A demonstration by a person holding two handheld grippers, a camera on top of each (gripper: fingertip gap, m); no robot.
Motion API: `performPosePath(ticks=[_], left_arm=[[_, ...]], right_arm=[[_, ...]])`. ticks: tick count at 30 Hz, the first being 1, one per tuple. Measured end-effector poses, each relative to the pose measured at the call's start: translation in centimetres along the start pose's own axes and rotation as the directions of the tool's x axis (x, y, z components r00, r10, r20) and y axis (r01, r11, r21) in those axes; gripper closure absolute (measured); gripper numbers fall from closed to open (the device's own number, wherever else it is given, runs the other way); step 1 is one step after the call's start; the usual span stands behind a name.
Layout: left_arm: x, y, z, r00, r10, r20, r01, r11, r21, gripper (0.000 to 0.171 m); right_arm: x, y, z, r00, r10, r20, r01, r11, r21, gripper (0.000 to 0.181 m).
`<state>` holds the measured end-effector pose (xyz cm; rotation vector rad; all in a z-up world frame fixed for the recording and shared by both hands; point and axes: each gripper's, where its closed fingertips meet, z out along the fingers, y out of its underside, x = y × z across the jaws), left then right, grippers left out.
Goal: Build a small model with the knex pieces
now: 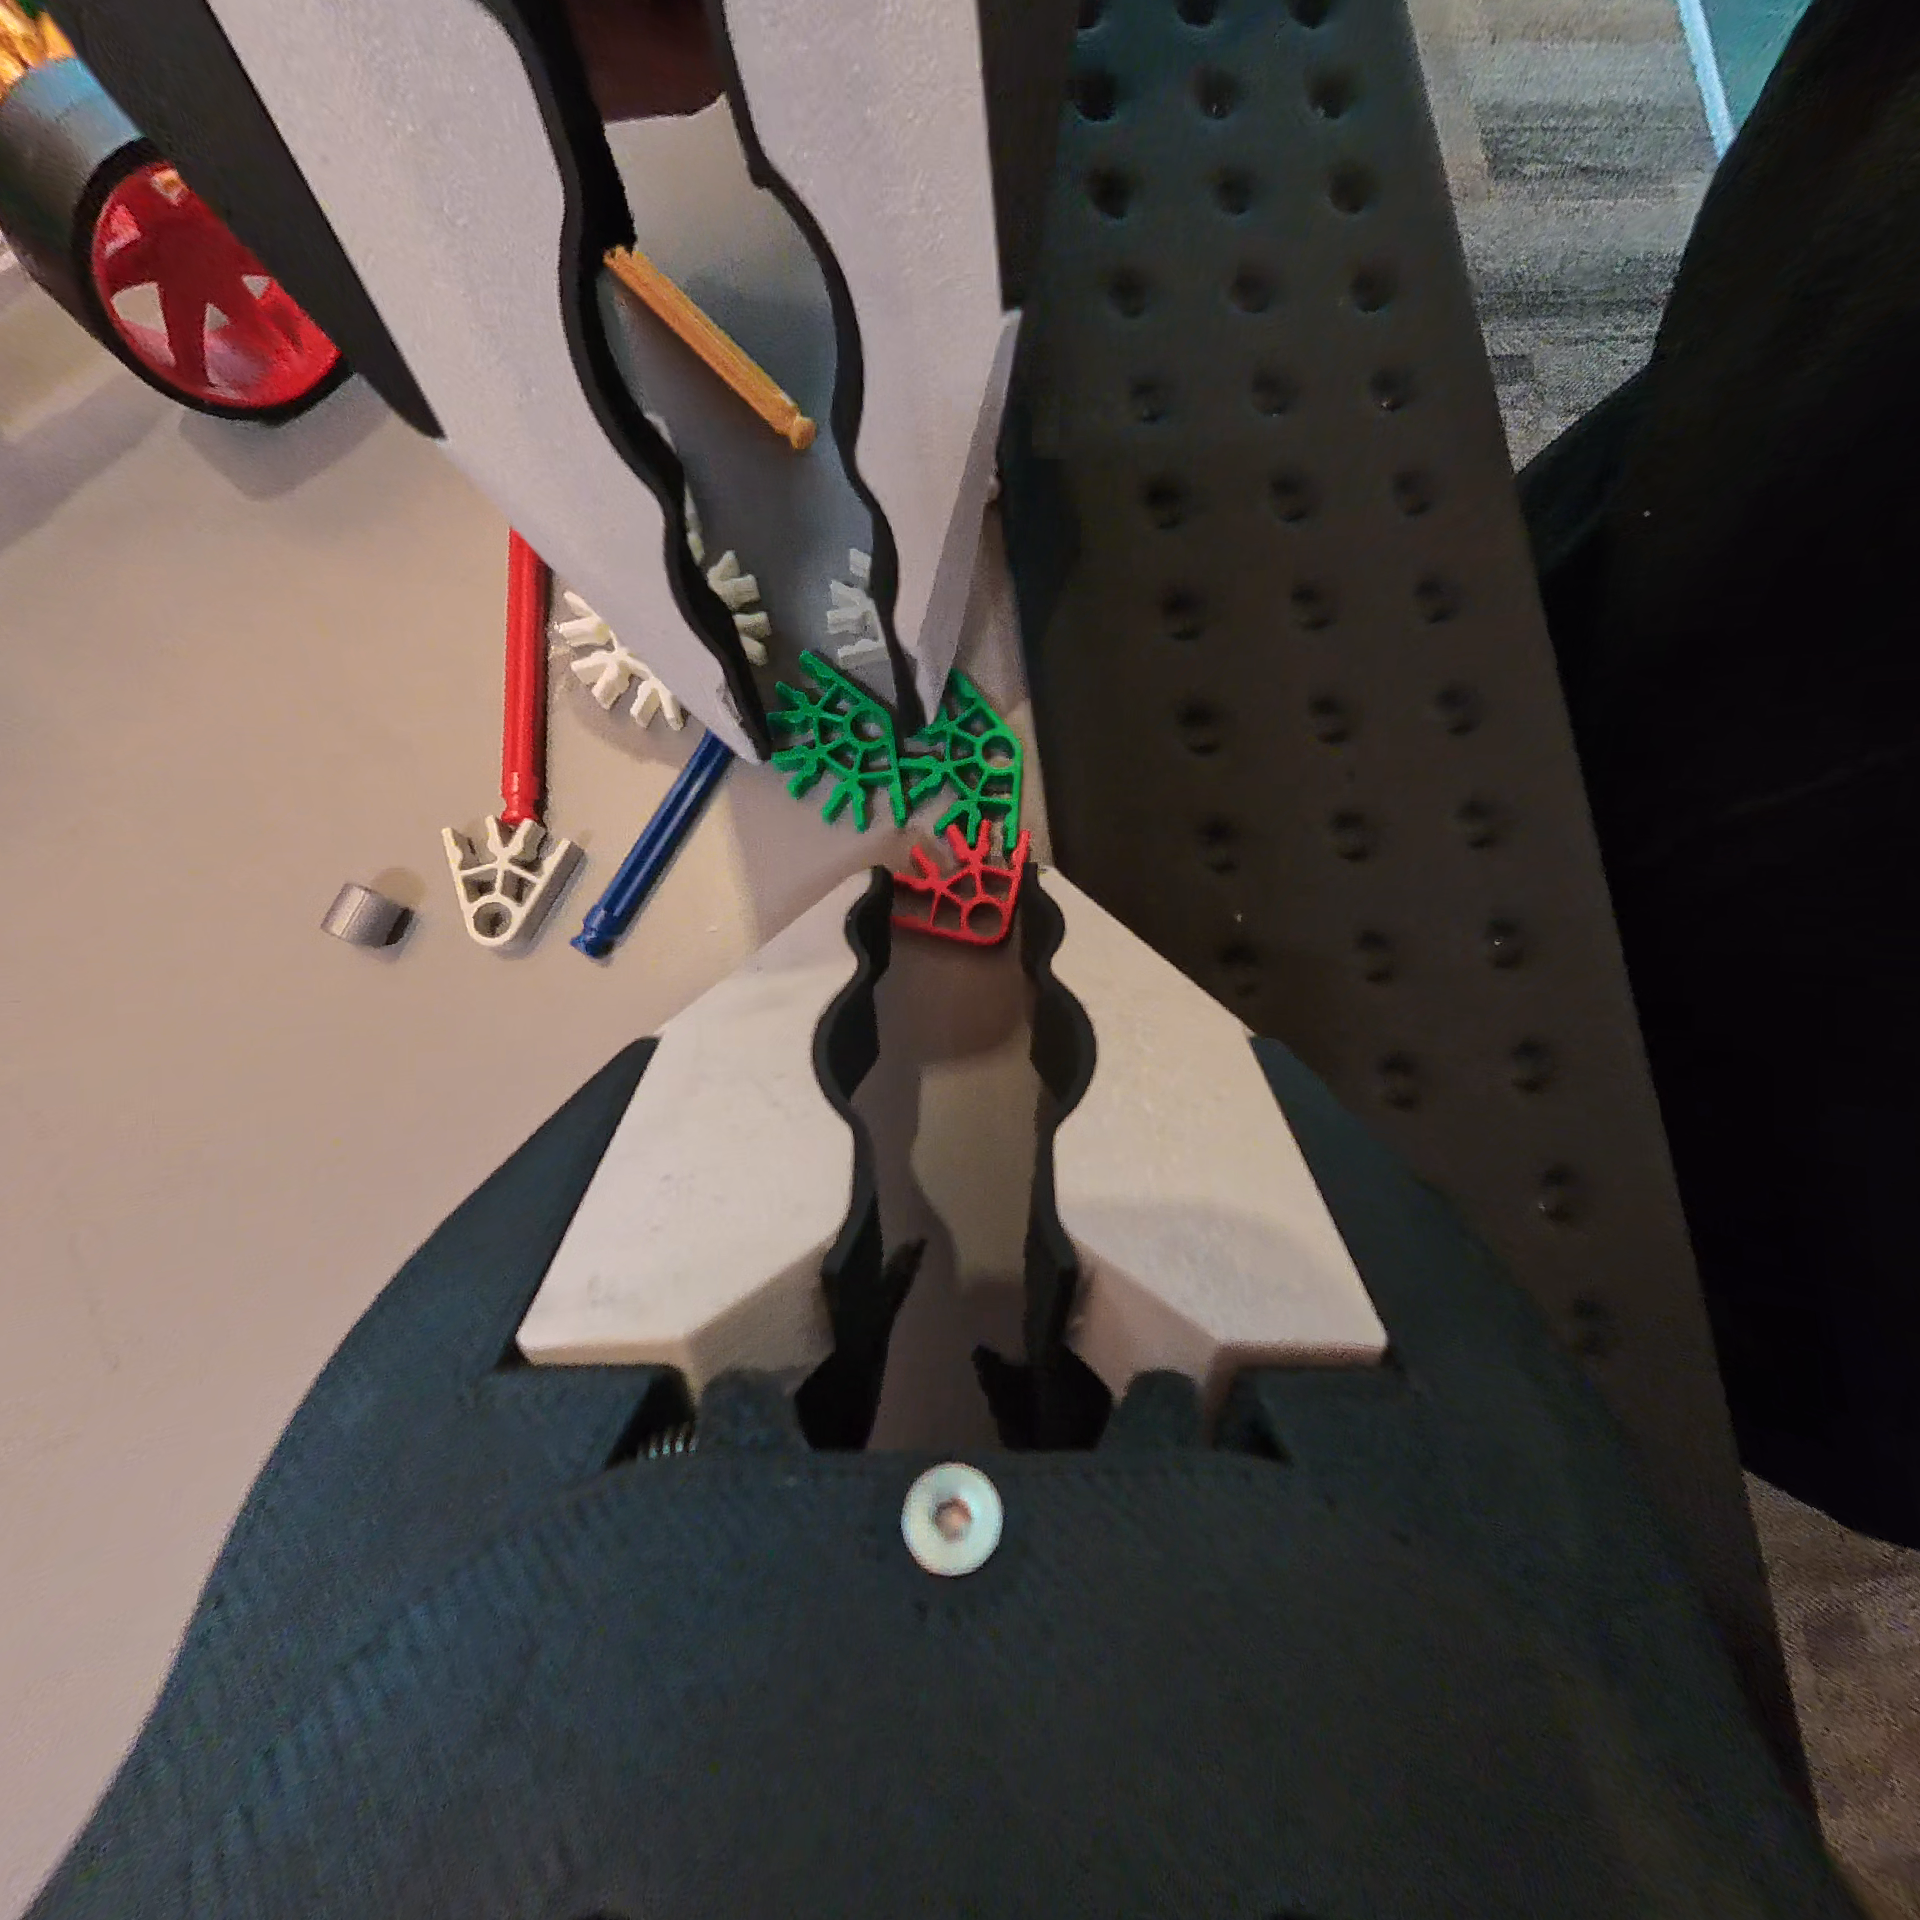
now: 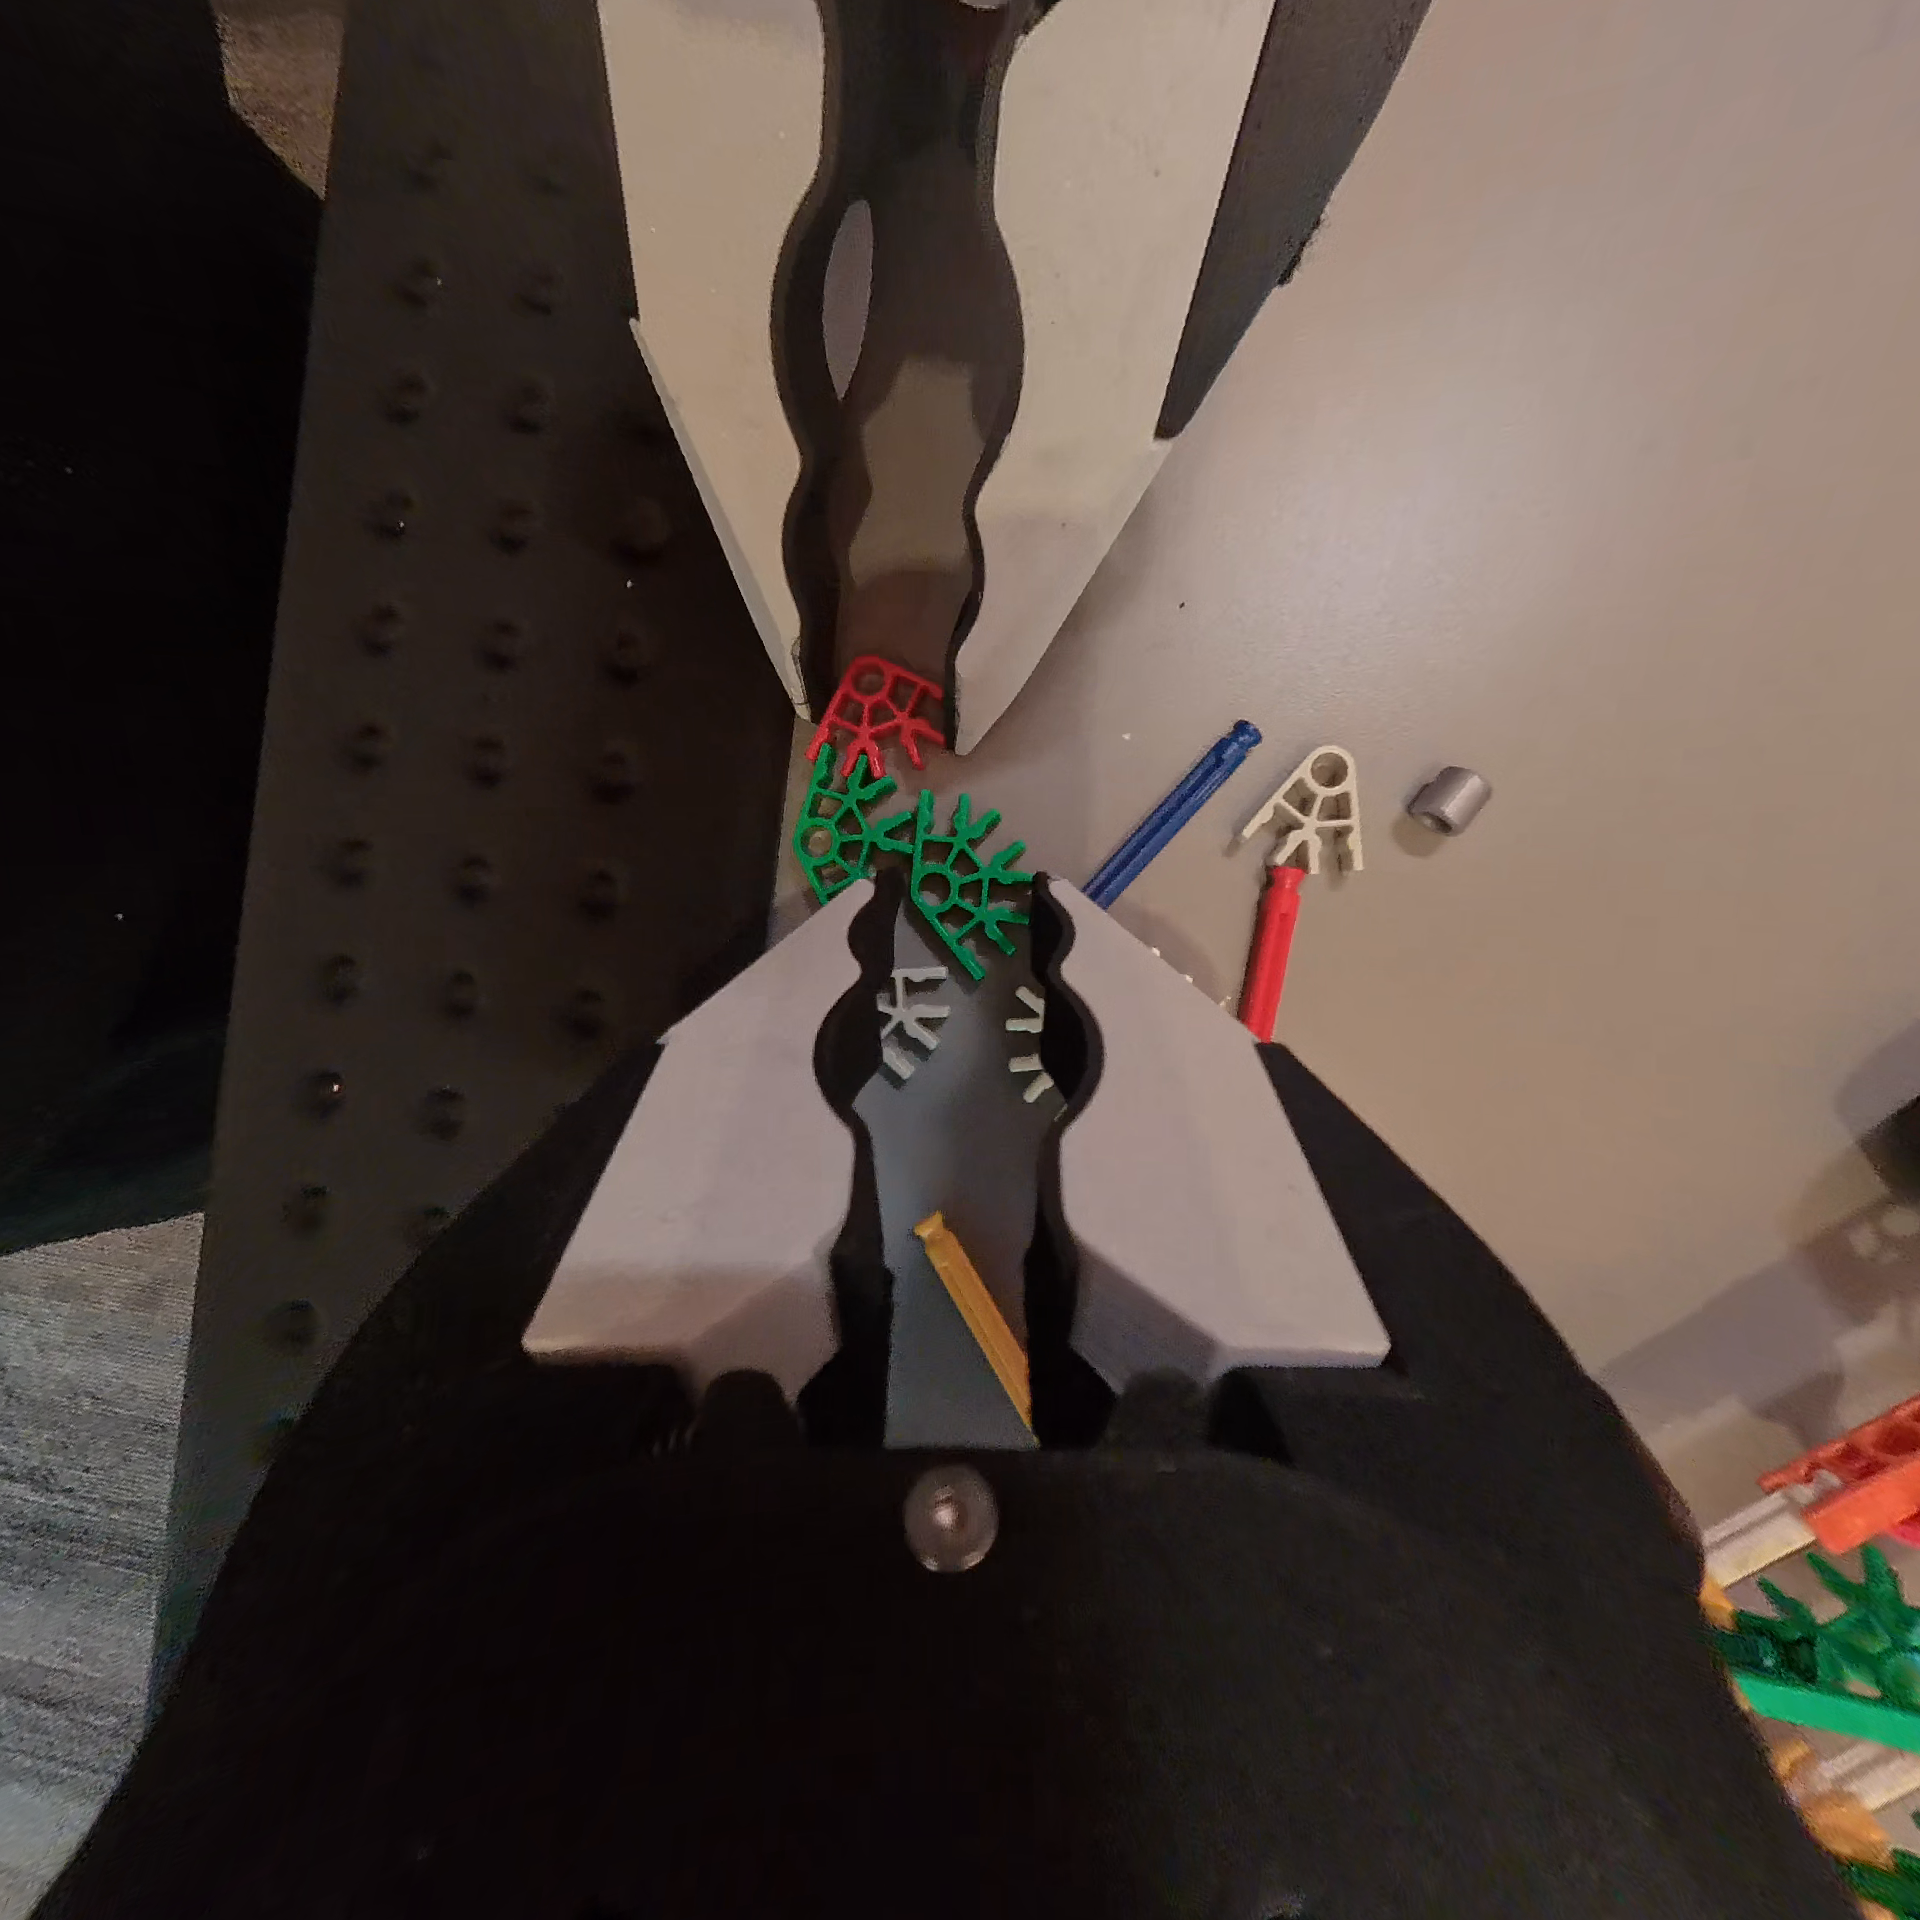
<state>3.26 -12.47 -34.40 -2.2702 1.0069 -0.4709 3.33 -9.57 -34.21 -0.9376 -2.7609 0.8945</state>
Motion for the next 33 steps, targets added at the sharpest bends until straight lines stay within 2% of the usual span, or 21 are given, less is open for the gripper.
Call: performPosePath(ticks=[5, 6, 8, 11, 12, 16, 18, 22, 26, 29, 31, 33], left_arm=[[-0.1, 0.0, 0.0, 0.999, -0.051, 0.018, 0.05, 0.998, 0.044, 0.151], [-0.1, 0.1, -0.1, 0.998, -0.053, 0.028, 0.052, 0.998, 0.044, 0.151], [-0.4, 0.4, -0.4, 0.996, -0.074, 0.048, 0.072, 0.996, 0.046, 0.151], [-0.9, 1.0, -1.0, 0.991, -0.107, 0.077, 0.103, 0.993, 0.055, 0.151], [-1.0, 1.3, -1.3, 0.989, -0.121, 0.083, 0.117, 0.992, 0.056, 0.151], [-1.6, 2.6, -2.5, 0.978, -0.158, 0.134, 0.153, 0.987, 0.049, 0.151], [-1.7, 3.2, -2.9, 0.973, -0.178, 0.15, 0.171, 0.984, 0.058, 0.151], [-1.8, 4.0, -3.8, 0.962, -0.203, 0.183, 0.194, 0.979, 0.066, 0.151], [-2.6, 4.4, -5.6, 0.94, -0.252, 0.231, 0.229, 0.966, 0.121, 0.151], [-4.2, 4.8, -9.2, 0.896, -0.298, 0.33, 0.252, 0.952, 0.173, 0.151], [-6.0, 5.7, -13.1, 0.838, -0.343, 0.425, 0.278, 0.938, 0.209, 0.151], [-8.3, 7.4, -17.8, 0.758, -0.381, 0.53, 0.299, 0.925, 0.236, 0.151]], right_arm=[[0.1, 0.2, -0.1, 0.998, 0.044, 0.035, -0.045, 0.998, 0.032, 0.167], [0.1, 0.0, -0.2, 0.998, 0.053, 0.036, -0.055, 0.997, 0.046, 0.176], [0.4, -0.5, -0.5, 0.997, 0.071, 0.022, -0.073, 0.993, 0.089, 0.181], [0.6, -0.1, -0.3, 0.996, 0.093, 0.015, -0.094, 0.994, 0.059, 0.18], [0.4, -0.4, -0.4, 0.994, 0.106, 0.029, -0.107, 0.992, 0.071, 0.169], [-0.1, -1.1, -0.6, 0.999, 0.048, 0.007, -0.048, 0.996, 0.081, 0.156], [0.3, -0.3, 0.2, 0.999, 0.036, -0.022, -0.035, 0.999, 0.016, 0.159], [0.7, -0.6, 0.7, 0.999, 0.025, -0.041, -0.024, 0.999, 0.021, 0.161], [1.2, -1.3, 0.8, 0.998, 0.051, -0.037, -0.05, 0.998, 0.038, 0.161], [2.3, -4.5, 0.3, 0.997, 0.063, -0.039, -0.058, 0.99, 0.126, 0.161], [4.5, -8.4, -0.2, 0.995, 0.055, -0.086, -0.037, 0.98, 0.196, 0.161], [7.6, -13.6, -0.9, 0.989, 0.034, -0.147, 0.006, 0.964, 0.265, 0.161]])
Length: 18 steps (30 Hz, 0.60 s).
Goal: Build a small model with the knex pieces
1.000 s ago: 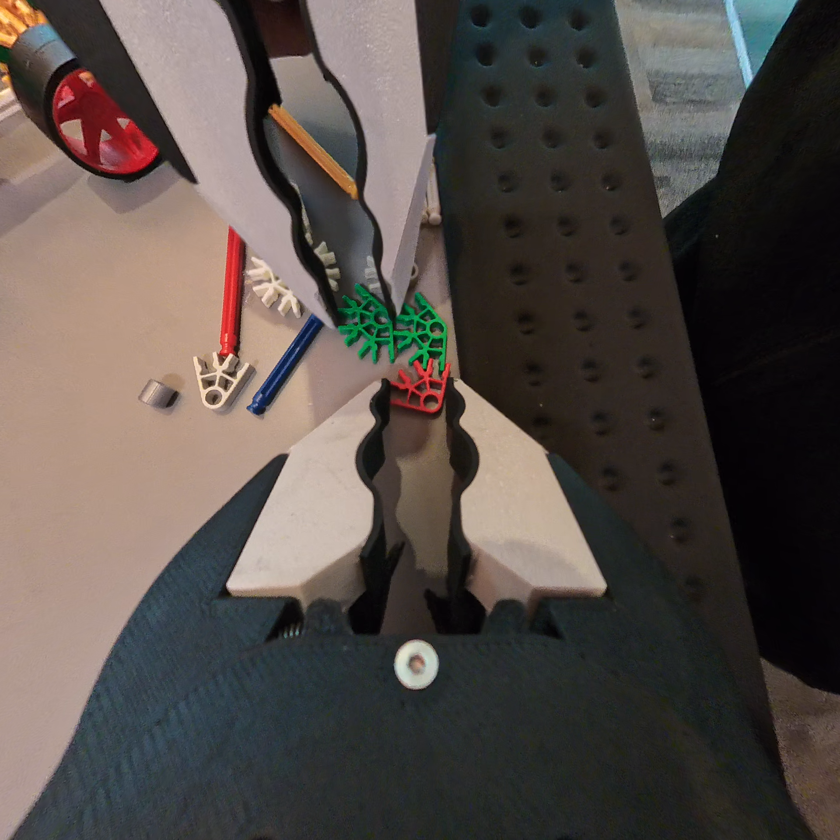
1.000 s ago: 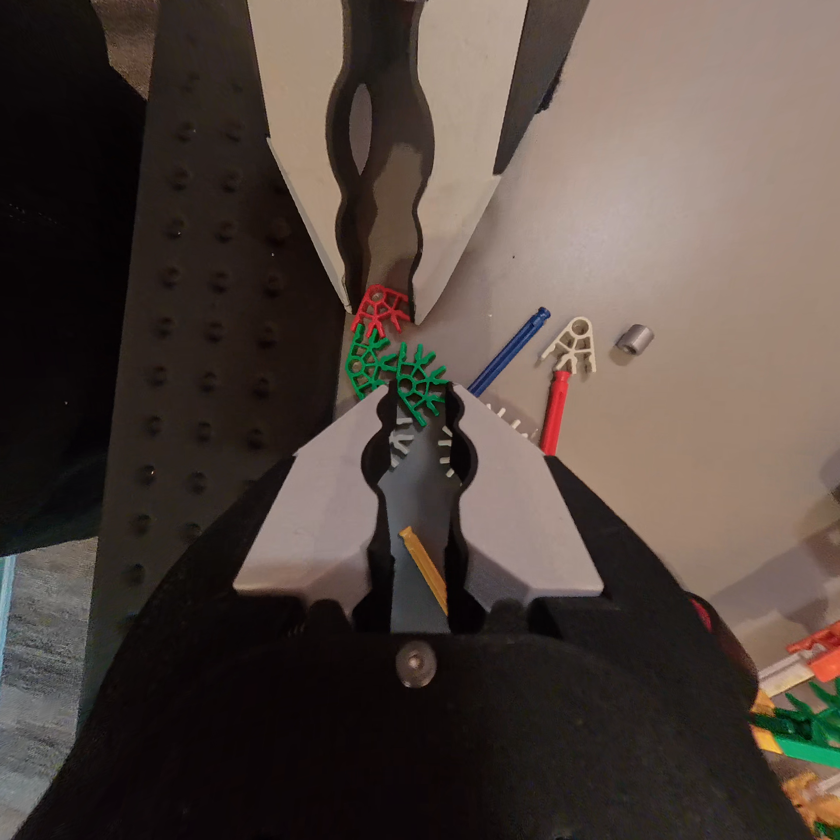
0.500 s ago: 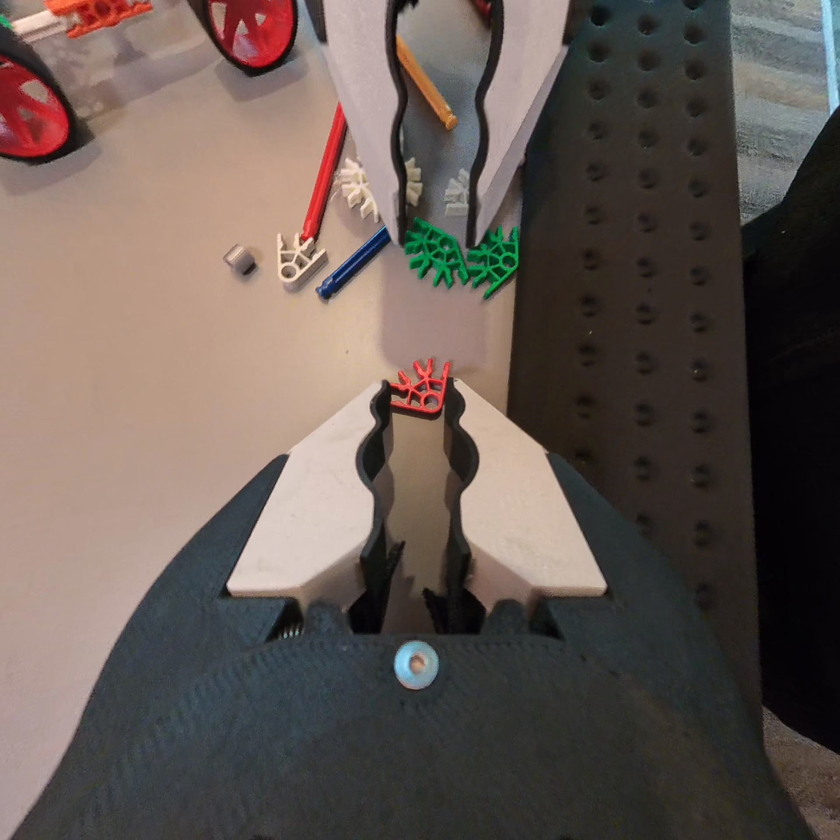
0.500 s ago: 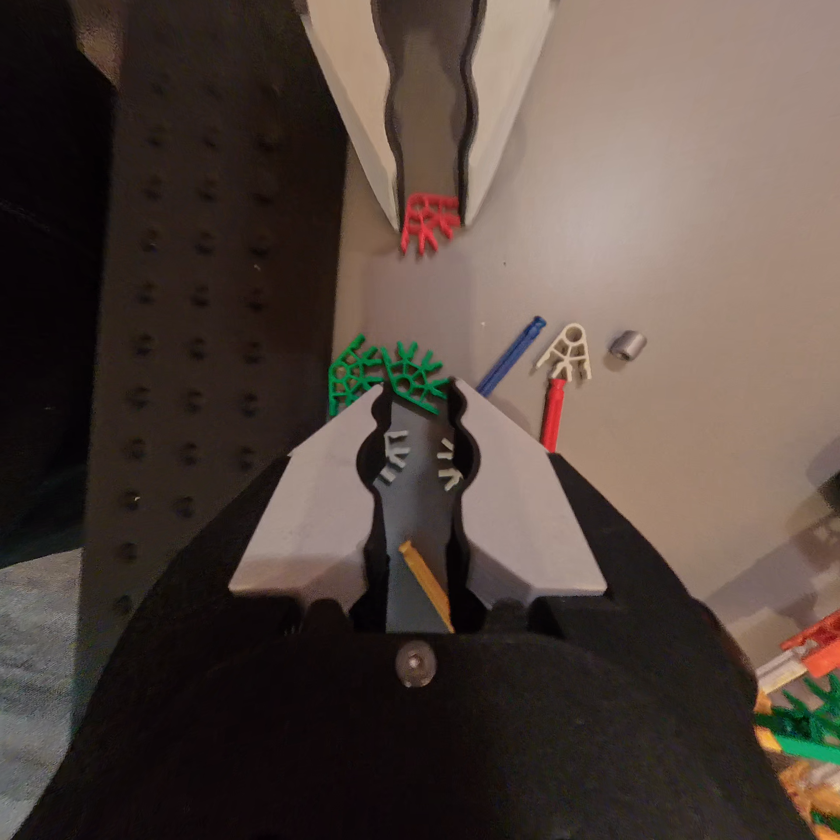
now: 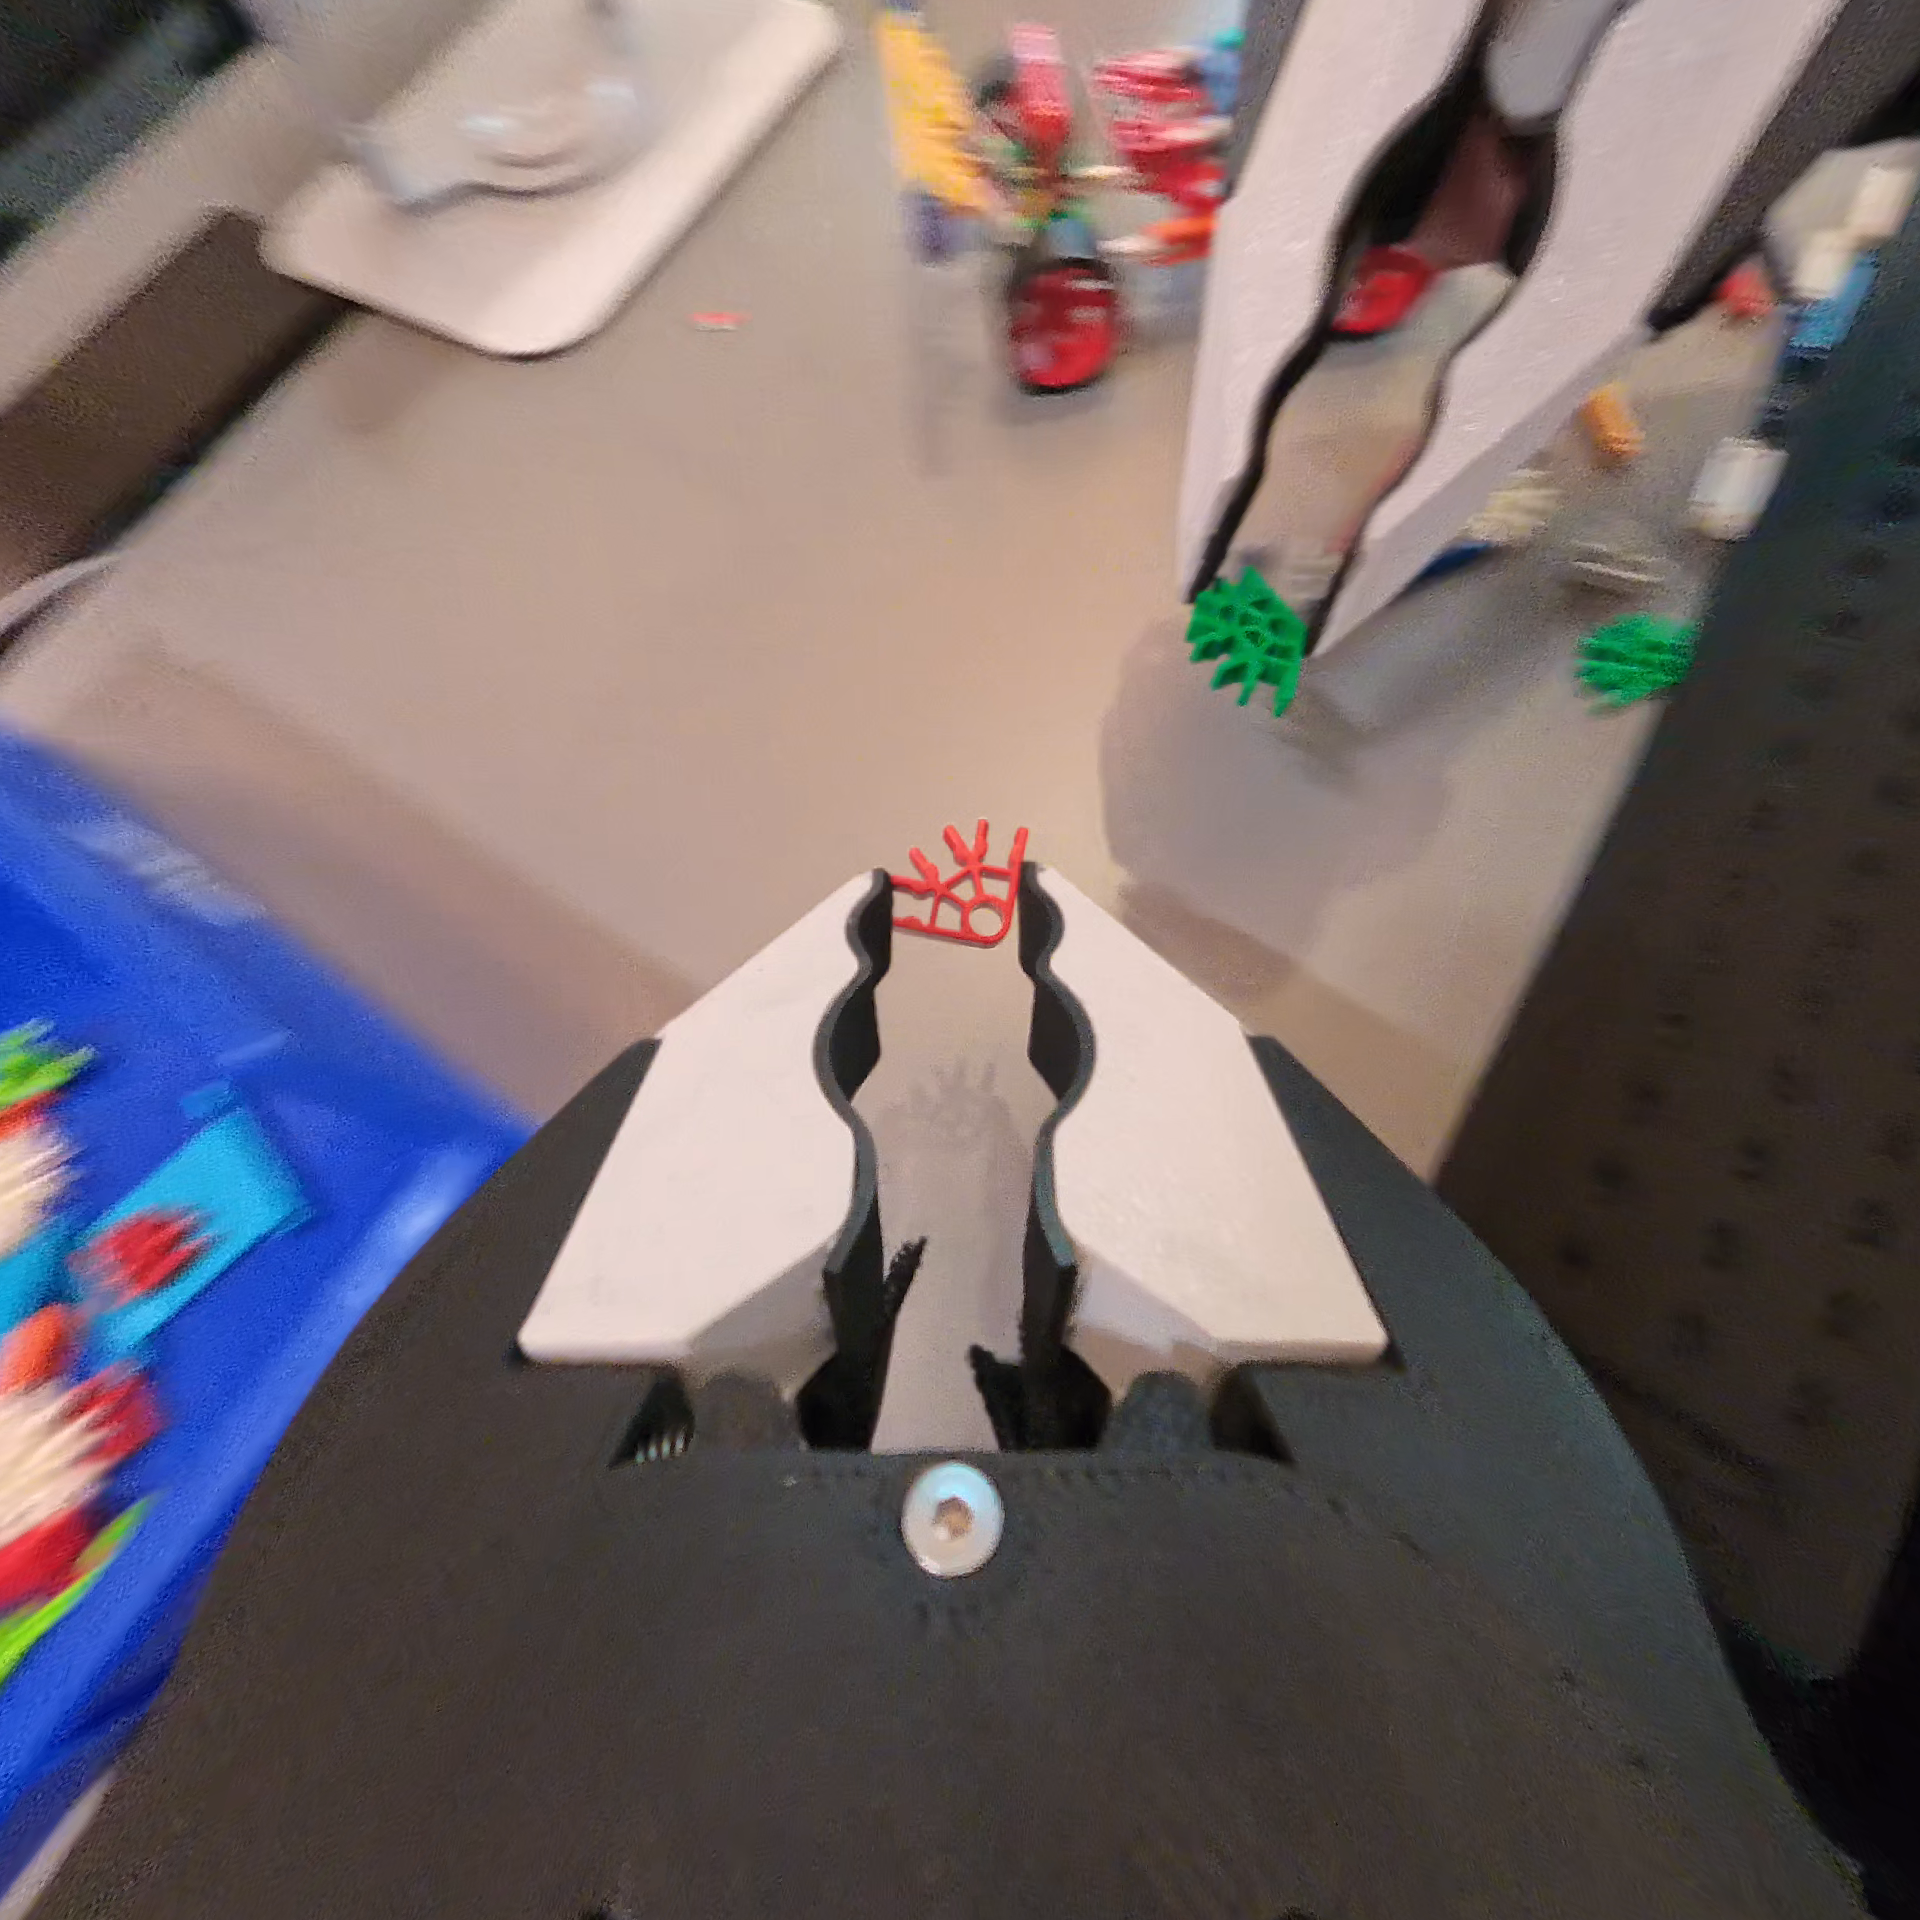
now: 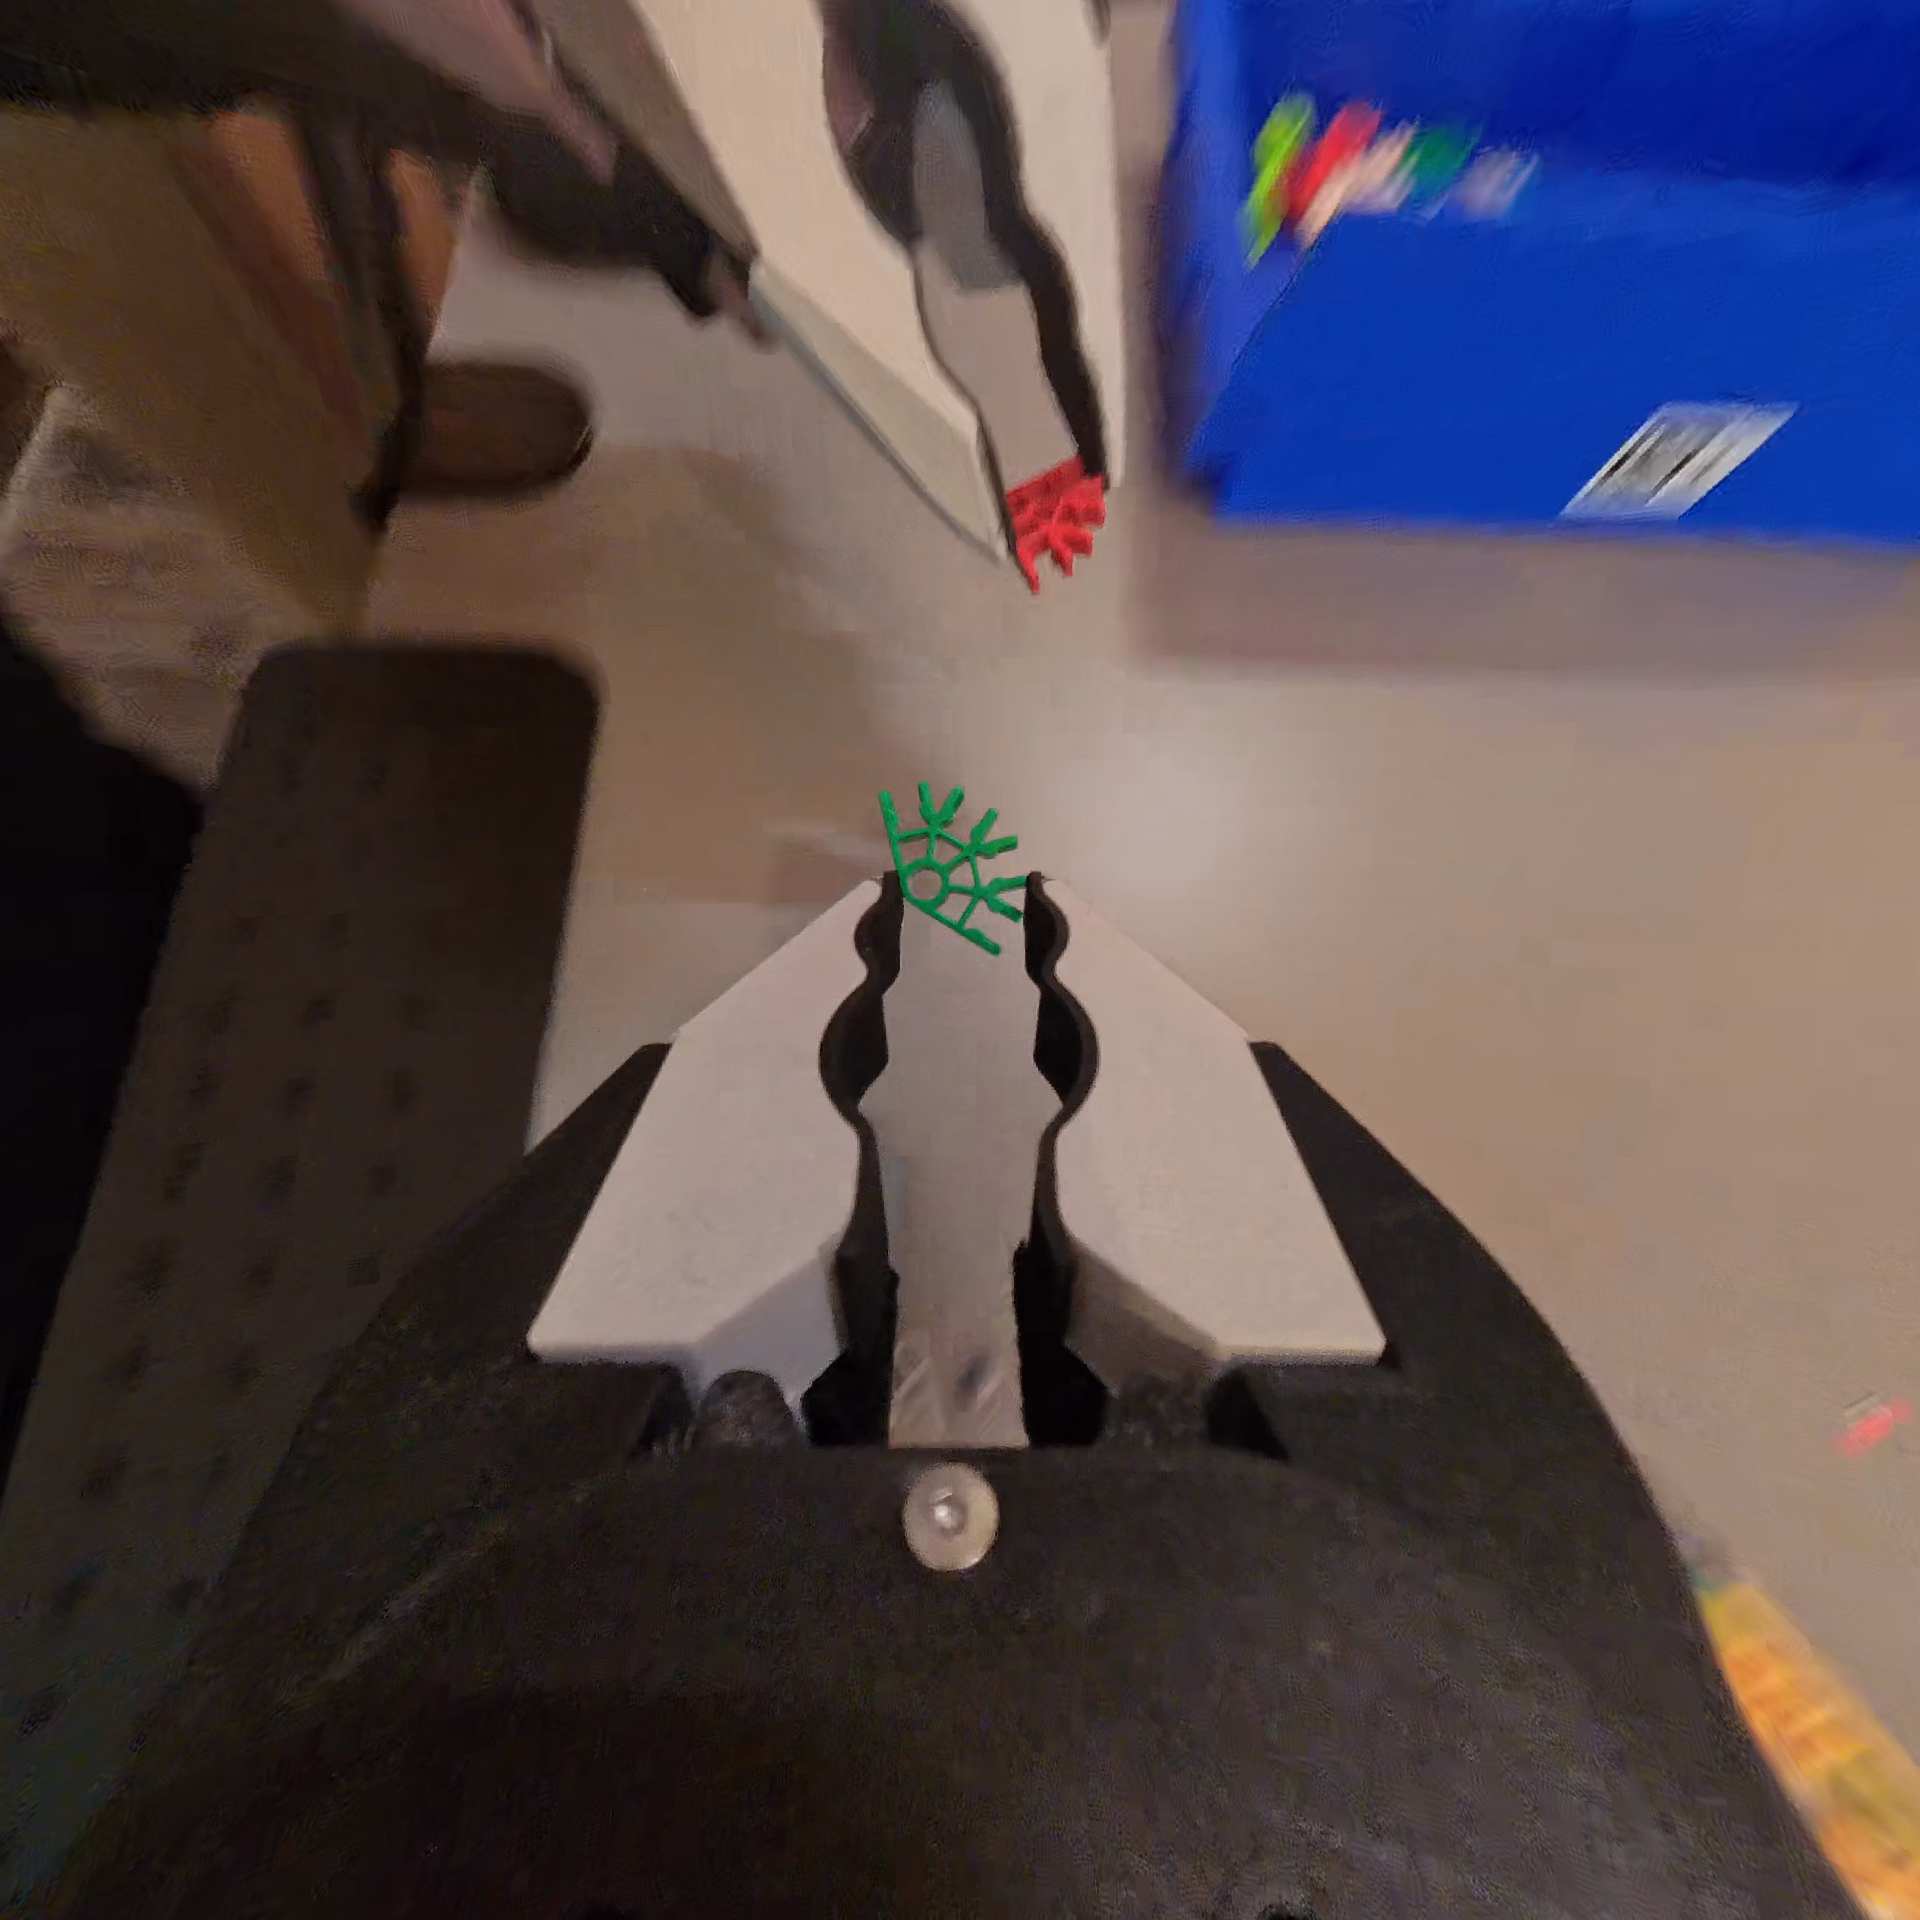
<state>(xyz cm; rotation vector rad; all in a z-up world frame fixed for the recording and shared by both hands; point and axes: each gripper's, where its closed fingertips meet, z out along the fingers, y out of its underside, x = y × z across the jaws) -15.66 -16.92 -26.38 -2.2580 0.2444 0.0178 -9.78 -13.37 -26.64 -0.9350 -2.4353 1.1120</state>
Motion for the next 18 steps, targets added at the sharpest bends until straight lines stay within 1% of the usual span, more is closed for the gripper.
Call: performPosePath(ticks=[2, 4, 5, 7, 8, 9, 10, 11, 13, 15, 16, 17, 18], left_arm=[[-5.6, 0.3, -2.5, 0.989, -0.036, 0.142, 0.038, 0.999, -0.011, 0.151], [-10.6, 0.1, -4.7, 0.966, -0.08, 0.244, 0.08, 0.997, 0.009, 0.151], [-13.0, 0.2, -5.5, 0.952, -0.099, 0.291, 0.098, 0.995, 0.018, 0.151], [-16.4, 1.2, -6.0, 0.937, -0.158, 0.311, 0.166, 0.986, 0.003, 0.15], [-18.0, 1.9, -6.1, 0.924, -0.161, 0.347, 0.179, 0.984, -0.021, 0.139], [-19.3, 2.7, -6.3, 0.912, -0.165, 0.375, 0.192, 0.981, -0.033, 0.126], [-20.5, 3.5, -6.7, 0.897, -0.188, 0.399, 0.221, 0.975, -0.037, 0.118], [-21.8, 4.1, -7.4, 0.873, -0.21, 0.44, 0.245, 0.969, -0.025, 0.108], [-24.4, 5.6, -9.4, 0.822, -0.256, 0.509, 0.288, 0.958, 0.016, 0.103], [-27.0, 7.8, -11.4, 0.757, -0.31, 0.575, 0.355, 0.934, 0.038, 0.09], [-27.9, 9.0, -12.0, 0.737, -0.332, 0.589, 0.391, 0.92, 0.03, 0.09], [-28.7, 10.4, -12.4, 0.716, -0.353, 0.602, 0.431, 0.902, 0.016, 0.089], [-29.5, 11.6, -12.8, 0.694, -0.375, 0.615, 0.468, 0.884, 0.011, 0.09]], right_arm=[[3.7, -5.6, 1.7, 0.997, -0.036, -0.069, 0.041, 0.997, 0.067, 0.161], [7.5, -10.6, 3.7, 0.991, -0.054, -0.126, 0.07, 0.99, 0.125, 0.161], [9.1, -12.7, 4.8, 0.99, -0.055, -0.133, 0.075, 0.986, 0.149, 0.161], [11.7, -15.6, 7.5, 0.989, -0.053, -0.135, 0.075, 0.984, 0.16, 0.159], [12.6, -16.3, 8.8, 0.992, -0.041, -0.119, 0.06, 0.986, 0.155, 0.148], [13.3, -16.5, 10.0, 0.993, -0.026, -0.113, 0.042, 0.99, 0.135, 0.143], [14.2, -16.3, 10.6, 0.991, -0.005, -0.134, 0.021, 0.993, 0.115, 0.132], [14.8, -16.0, 10.8, 0.987, 0.022, -0.157, -0.005, 0.994, 0.107, 0.127], [14.9, -15.3, 10.6, 0.981, 0.089, -0.172, -0.066, 0.989, 0.133, 0.127], [15.1, -13.5, 10.4, 0.96, 0.167, -0.225, -0.143, 0.982, 0.122, 0.114], [15.2, -12.6, 10.3, 0.943, 0.221, -0.25, -0.193, 0.972, 0.134, 0.11], [15.0, -12.0, 10.6, 0.926, 0.285, -0.248, -0.252, 0.955, 0.155, 0.107], [14.7, -11.5, 10.9, 0.907, 0.351, -0.232, -0.316, 0.932, 0.176, 0.099]])
